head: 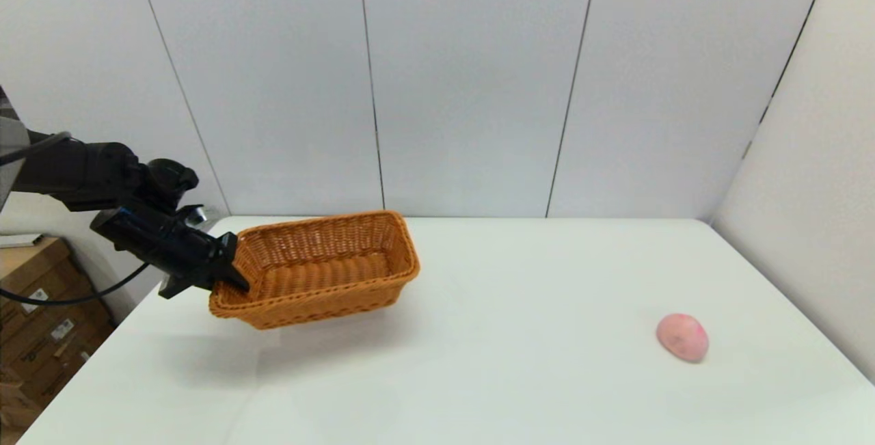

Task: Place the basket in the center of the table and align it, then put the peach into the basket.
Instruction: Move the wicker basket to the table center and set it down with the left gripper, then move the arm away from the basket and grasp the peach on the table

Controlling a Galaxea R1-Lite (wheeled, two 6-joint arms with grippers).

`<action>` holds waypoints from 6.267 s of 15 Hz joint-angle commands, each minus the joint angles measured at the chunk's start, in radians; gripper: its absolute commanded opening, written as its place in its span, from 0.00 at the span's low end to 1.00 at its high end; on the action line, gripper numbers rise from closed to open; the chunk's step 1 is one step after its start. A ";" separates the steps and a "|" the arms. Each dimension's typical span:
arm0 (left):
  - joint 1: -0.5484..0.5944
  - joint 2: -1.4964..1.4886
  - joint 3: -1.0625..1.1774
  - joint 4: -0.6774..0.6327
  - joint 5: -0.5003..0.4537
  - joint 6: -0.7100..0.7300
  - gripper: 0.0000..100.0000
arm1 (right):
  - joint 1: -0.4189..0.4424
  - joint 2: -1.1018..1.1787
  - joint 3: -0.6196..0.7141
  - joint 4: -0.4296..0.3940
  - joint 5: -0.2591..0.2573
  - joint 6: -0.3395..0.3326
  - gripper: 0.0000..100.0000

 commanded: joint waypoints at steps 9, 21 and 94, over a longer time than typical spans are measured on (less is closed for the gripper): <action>-0.446 0.008 -0.103 0.053 -0.025 -0.174 0.00 | 0.000 0.000 -0.002 0.006 0.001 -0.004 1.00; -0.555 0.163 -0.126 0.021 0.051 -0.206 0.00 | 0.000 0.000 -0.002 0.004 0.001 -0.002 1.00; -0.127 -1.968 1.498 -0.680 0.509 0.329 1.00 | 0.001 0.000 -0.002 0.001 -0.006 0.016 1.00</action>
